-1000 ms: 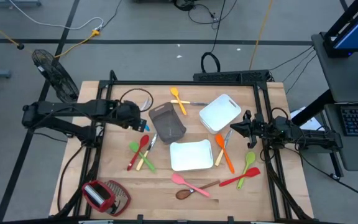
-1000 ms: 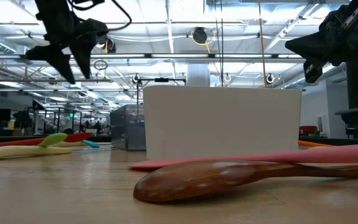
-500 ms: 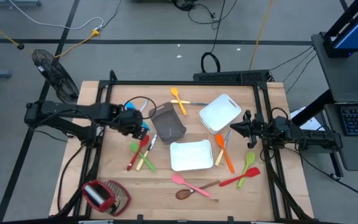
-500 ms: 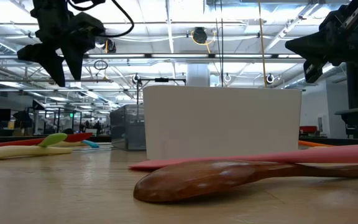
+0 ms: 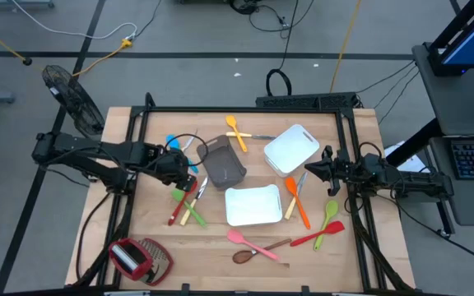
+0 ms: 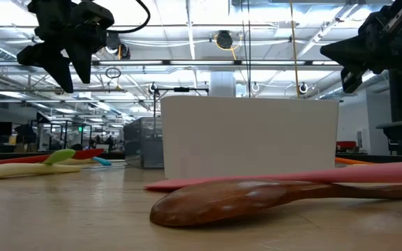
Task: Pick & Place Kitchen Items
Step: Put the red serving spoon into the black bin
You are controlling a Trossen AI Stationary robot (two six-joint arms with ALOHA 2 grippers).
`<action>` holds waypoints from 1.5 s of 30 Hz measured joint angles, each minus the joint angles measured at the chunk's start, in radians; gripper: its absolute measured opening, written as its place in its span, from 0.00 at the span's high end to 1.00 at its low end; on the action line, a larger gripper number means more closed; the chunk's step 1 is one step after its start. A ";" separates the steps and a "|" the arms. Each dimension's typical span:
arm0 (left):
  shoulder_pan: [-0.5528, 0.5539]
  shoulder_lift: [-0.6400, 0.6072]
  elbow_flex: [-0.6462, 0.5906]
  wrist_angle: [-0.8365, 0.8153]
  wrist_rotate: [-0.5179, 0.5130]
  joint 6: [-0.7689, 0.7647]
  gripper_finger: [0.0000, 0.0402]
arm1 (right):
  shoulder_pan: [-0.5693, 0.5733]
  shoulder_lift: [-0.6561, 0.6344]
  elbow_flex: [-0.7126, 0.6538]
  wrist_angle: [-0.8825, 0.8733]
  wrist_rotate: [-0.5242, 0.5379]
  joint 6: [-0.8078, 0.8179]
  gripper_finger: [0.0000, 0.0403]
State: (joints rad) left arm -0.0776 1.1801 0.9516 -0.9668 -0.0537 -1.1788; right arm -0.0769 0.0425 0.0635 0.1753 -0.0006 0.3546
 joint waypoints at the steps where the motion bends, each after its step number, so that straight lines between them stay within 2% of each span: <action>1: -0.007 0.000 0.000 0.000 -0.001 -0.012 0.50 | 0.000 0.000 0.000 0.000 0.000 0.000 1.00; 10: -0.057 0.000 0.000 -0.001 -0.006 -0.096 0.50 | 0.000 0.000 0.000 0.000 0.000 0.000 1.00; 19: -0.115 0.058 -0.002 0.005 -0.109 -0.085 0.50 | 0.000 0.000 0.000 -0.001 0.000 0.000 1.00; 23: -0.136 0.101 -0.002 0.019 -0.113 -0.082 0.50 | 0.000 0.000 0.000 -0.001 0.000 0.000 1.00; 29: -0.174 0.166 -0.002 -0.022 -0.091 -0.071 0.50 | 0.000 0.000 0.000 0.000 0.000 0.000 1.00; 35: -0.206 0.233 -0.003 -0.142 0.037 -0.162 0.50 | 0.000 0.000 0.000 -0.001 0.000 0.000 1.00; 41: -0.236 0.289 -0.002 -0.107 0.053 -0.182 0.50 | 0.000 0.000 0.000 -0.001 0.000 -0.001 1.00; 45: -0.257 0.294 -0.043 -0.028 0.054 -0.186 0.50 | 0.000 0.000 0.000 -0.001 0.000 -0.001 1.00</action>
State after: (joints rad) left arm -0.3345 1.4745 0.9090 -0.9944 0.0003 -1.3643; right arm -0.0770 0.0425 0.0633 0.1740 -0.0002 0.3538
